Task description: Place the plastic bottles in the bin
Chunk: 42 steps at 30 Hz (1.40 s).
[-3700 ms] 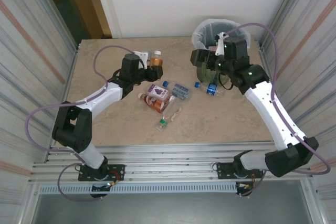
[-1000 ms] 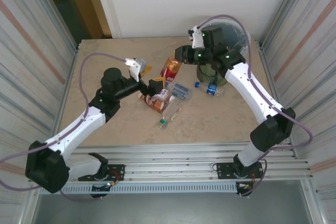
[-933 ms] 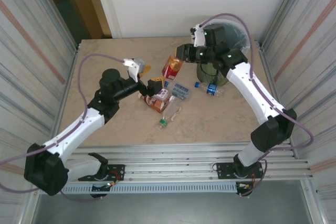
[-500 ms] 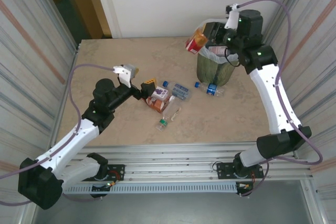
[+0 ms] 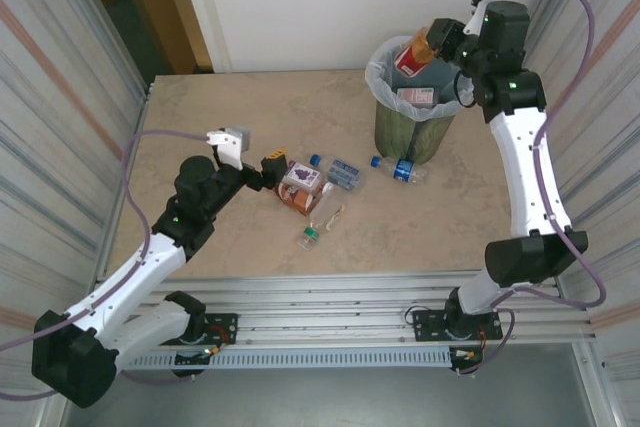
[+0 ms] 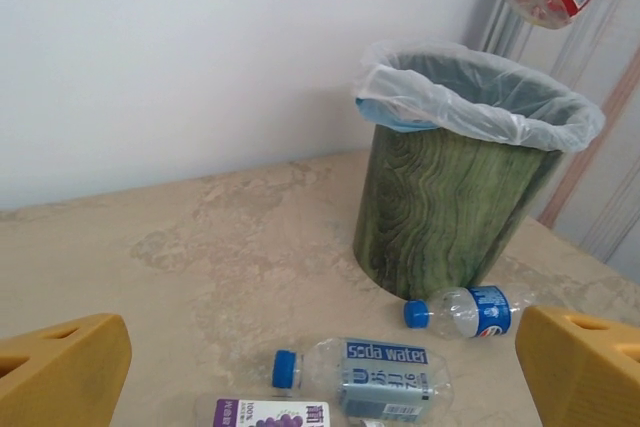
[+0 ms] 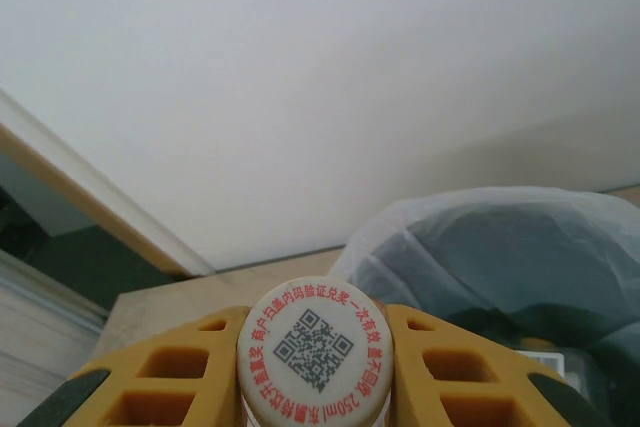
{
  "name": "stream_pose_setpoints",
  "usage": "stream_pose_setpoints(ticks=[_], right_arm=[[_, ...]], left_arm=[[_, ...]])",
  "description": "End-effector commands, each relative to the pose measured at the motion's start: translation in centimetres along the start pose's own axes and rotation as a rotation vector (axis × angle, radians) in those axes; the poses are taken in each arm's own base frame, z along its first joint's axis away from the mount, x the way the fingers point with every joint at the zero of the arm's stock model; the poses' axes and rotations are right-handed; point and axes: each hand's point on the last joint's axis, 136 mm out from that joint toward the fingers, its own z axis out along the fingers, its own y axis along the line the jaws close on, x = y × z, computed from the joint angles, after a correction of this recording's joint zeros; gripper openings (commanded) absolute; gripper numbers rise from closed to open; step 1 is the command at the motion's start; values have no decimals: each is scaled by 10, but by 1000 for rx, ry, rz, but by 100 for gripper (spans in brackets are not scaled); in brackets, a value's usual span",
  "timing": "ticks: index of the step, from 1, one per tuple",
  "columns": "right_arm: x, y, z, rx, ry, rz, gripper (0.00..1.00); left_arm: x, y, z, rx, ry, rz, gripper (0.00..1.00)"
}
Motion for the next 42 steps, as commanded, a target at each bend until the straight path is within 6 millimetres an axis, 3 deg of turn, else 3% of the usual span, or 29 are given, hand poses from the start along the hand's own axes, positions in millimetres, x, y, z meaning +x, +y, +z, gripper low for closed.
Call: stream_pose_setpoints(ticks=[1,8,14,23,28,31,42], right_arm=[[6,-18,16,75,22,-39,6],[35,-43,57,142,113,-49,11],[62,-55,87,155,200,-39,24],[93,-60,109,149,294,-19,47],[99,-61,111,157,320,-27,63],[91,-60,106,164,309,-40,70],[73,-41,70,163,276,-101,79]], left_arm=[[-1,11,-6,-52,-4,-16,99],[4,18,-6,-79,15,-36,99],[11,23,-6,-103,40,-57,99],[16,29,-4,-123,54,-74,99],[19,30,-1,-125,67,-80,99],[21,31,-1,-129,75,-84,99],[29,36,3,-145,102,-103,99]])
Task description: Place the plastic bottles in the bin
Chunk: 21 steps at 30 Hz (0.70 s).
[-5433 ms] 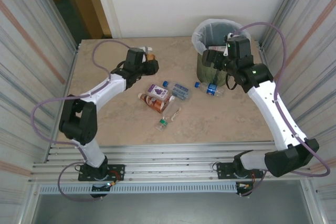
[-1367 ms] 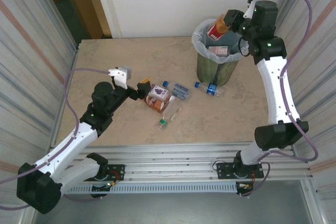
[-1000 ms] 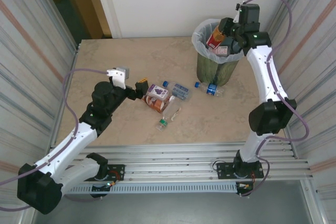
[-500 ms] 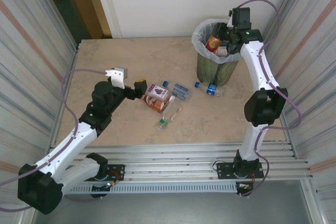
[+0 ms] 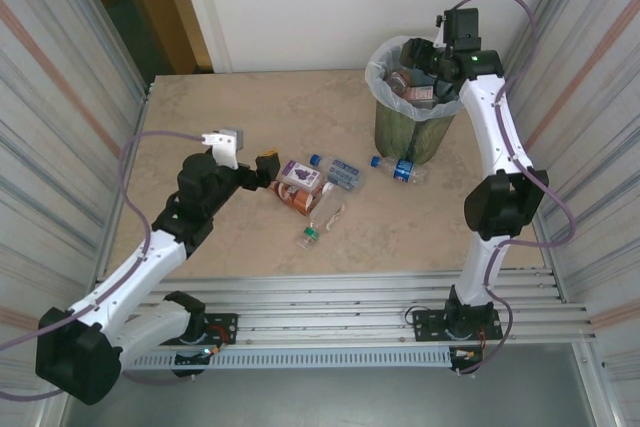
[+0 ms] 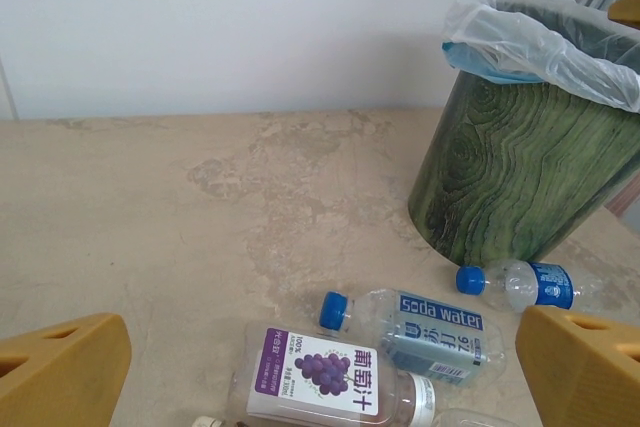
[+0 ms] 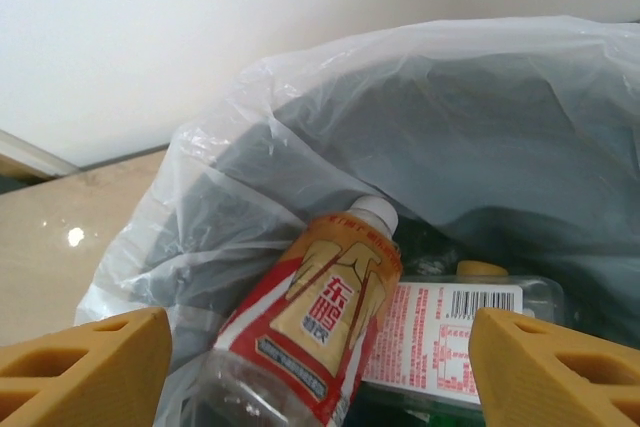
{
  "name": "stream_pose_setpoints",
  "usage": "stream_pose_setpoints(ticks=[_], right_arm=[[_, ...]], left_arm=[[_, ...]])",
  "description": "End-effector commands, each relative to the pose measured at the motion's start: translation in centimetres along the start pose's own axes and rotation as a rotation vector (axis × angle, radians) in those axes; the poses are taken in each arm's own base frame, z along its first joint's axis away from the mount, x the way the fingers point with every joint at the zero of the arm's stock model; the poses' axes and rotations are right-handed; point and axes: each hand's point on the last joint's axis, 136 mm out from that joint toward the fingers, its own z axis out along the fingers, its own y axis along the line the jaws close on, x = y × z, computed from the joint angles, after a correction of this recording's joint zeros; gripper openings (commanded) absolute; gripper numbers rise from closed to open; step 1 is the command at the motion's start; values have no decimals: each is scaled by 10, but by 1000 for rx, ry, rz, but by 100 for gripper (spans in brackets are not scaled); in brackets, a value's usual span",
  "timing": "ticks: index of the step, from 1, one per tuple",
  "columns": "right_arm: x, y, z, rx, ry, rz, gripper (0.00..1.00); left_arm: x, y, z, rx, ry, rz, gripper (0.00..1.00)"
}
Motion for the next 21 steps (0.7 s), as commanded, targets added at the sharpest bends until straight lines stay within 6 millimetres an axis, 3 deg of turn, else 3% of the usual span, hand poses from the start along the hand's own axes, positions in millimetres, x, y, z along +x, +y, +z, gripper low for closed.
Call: stream_pose_setpoints(ticks=[1,9,11,17,21], right_arm=[[-6,13,-38,-5,-41,-58,80],[25,34,-73,11,-55,-166,93],[42,37,-78,16,-45,-193,96],[86,49,-98,28,-23,-262,98],[113,45,-107,105,1,-295,98]], left_arm=[[1,6,1,-27,3,-19,99],[7,23,9,-120,45,-72,99],[11,32,11,-172,67,-105,99],[35,58,16,-338,189,-243,99],[61,57,24,-361,297,-331,99]])
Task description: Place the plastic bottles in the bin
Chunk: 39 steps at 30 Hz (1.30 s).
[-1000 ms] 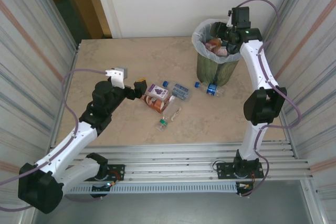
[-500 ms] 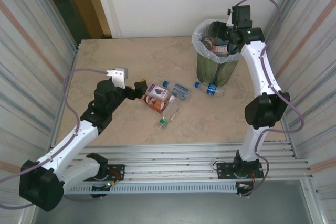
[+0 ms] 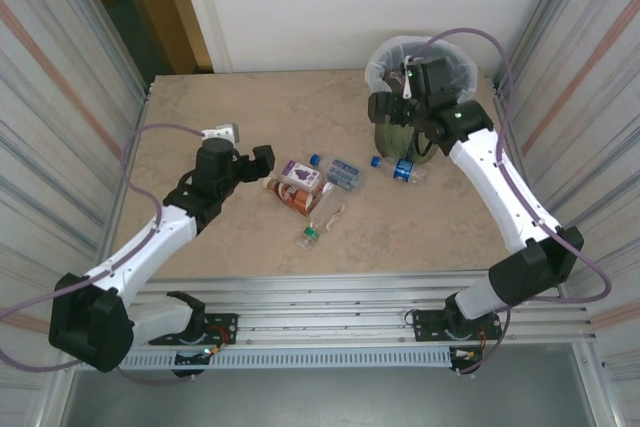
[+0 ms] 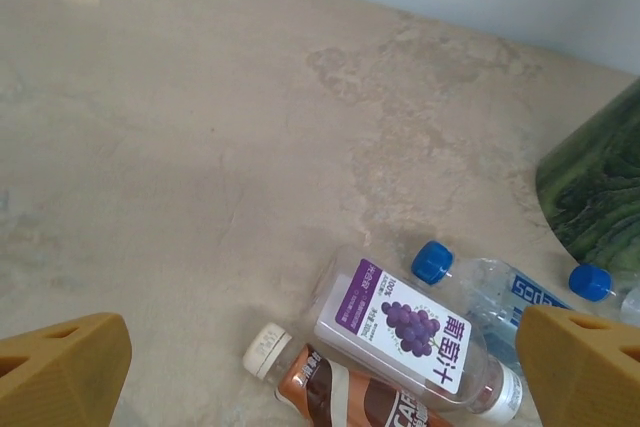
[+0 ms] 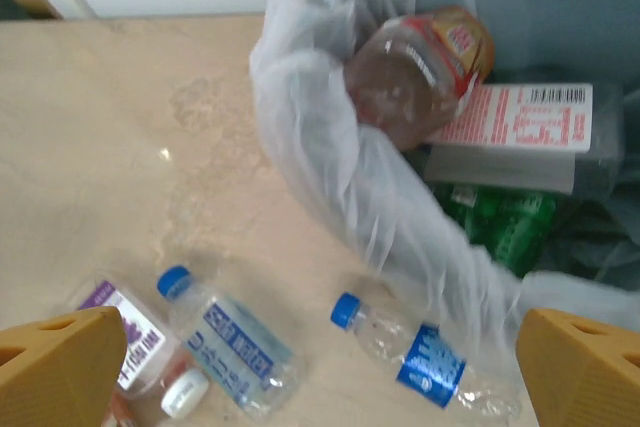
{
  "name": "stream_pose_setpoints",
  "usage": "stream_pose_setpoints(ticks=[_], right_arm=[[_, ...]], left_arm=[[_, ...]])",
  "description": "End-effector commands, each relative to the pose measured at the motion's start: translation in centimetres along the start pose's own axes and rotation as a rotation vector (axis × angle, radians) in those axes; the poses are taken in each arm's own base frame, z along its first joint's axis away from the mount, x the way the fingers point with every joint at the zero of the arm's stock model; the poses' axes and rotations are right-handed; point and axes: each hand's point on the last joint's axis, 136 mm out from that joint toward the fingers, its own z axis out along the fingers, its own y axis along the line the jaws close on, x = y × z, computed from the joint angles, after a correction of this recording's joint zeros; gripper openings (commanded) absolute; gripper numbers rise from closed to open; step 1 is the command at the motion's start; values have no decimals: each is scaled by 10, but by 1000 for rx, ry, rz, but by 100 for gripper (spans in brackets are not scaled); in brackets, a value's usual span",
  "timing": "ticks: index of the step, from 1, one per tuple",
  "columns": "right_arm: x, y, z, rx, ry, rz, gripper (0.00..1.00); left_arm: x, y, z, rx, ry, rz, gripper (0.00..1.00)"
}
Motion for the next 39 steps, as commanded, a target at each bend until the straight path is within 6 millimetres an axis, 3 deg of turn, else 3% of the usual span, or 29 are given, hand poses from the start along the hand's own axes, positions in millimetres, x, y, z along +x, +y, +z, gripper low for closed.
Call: stream_pose_setpoints(ticks=[1,7,13,18,27,34,39], right_arm=[[13,-12,-15,117,-16,-18,98],[66,-36,-14,209,70,21,98],[123,-62,-2,205,157,77,98],[154,-87,15,136,152,207,98],[163,-117,53,33,107,364,99],[158,-133,94,-21,136,446,72],[153,-138,116,-37,137,472,68]], left_arm=[[18,11,7,-68,93,-114,99],[43,6,23,-47,178,-177,99],[46,4,29,-37,189,-170,99],[47,0,34,-21,195,-170,99],[50,0,35,-17,205,-172,99],[49,-1,35,-14,204,-162,99],[50,0,34,-19,208,-160,99]])
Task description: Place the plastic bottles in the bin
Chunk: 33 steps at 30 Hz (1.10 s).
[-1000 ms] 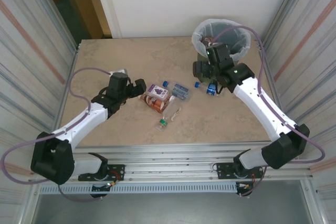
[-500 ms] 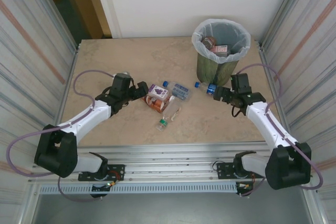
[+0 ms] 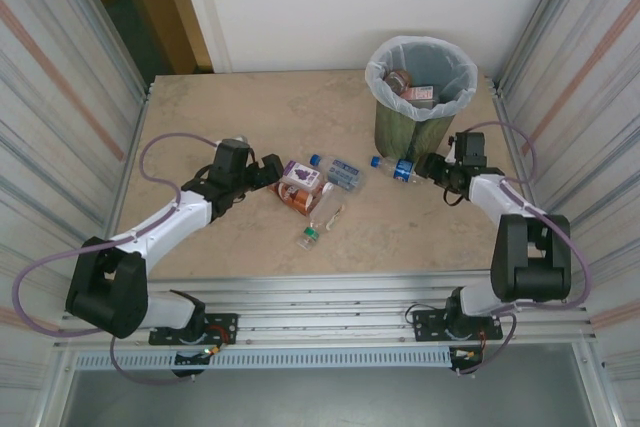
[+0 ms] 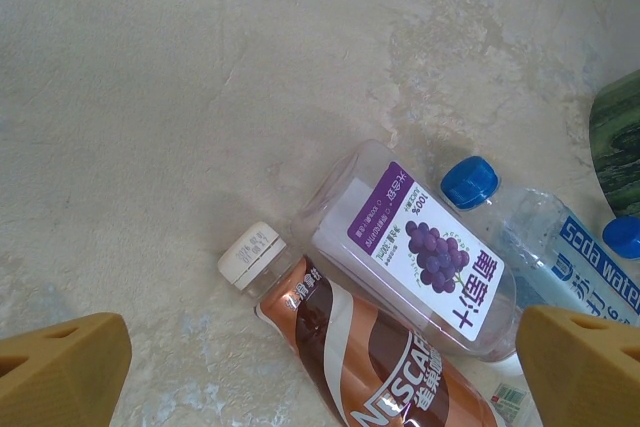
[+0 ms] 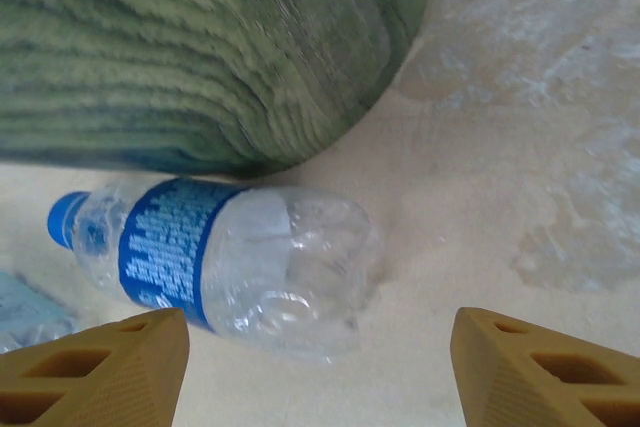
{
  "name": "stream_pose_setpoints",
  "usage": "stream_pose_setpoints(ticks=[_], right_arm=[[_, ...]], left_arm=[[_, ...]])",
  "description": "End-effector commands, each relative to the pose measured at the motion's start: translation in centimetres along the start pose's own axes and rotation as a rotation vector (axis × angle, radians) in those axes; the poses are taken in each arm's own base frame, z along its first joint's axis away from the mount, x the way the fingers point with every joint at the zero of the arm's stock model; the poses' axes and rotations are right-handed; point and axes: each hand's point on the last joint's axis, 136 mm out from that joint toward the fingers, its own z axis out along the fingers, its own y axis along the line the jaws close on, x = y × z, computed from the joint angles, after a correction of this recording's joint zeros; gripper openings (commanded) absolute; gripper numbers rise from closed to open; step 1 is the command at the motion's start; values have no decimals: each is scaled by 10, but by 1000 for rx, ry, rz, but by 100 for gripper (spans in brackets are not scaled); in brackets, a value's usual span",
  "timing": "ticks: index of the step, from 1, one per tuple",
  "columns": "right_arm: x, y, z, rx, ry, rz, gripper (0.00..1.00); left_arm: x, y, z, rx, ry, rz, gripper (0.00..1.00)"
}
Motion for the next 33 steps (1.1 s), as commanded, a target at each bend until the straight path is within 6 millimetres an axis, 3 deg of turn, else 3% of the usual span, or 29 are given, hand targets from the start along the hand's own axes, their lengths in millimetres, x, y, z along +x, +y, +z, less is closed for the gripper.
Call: stream_pose_setpoints(ticks=[1,9,16,28,33], right_arm=[[-26,17,5,-79,-53,12,67],[-30,3,24,-73,-34,69,53],[-12,2,33,-89,33,87,46],[33,10,16,-81,104,90,43],[53,22,-2,-76,122,69,43]], left_arm=[[-8,-7,-4,15,-18,0,99],[-6,-6,-3,12,-12,0,99],[-7,-6,-2,11,-12,-3,99],[-5,-4,-2,2,-9,-10,99],[-4,-2,-3,-3,-10,-13,99]])
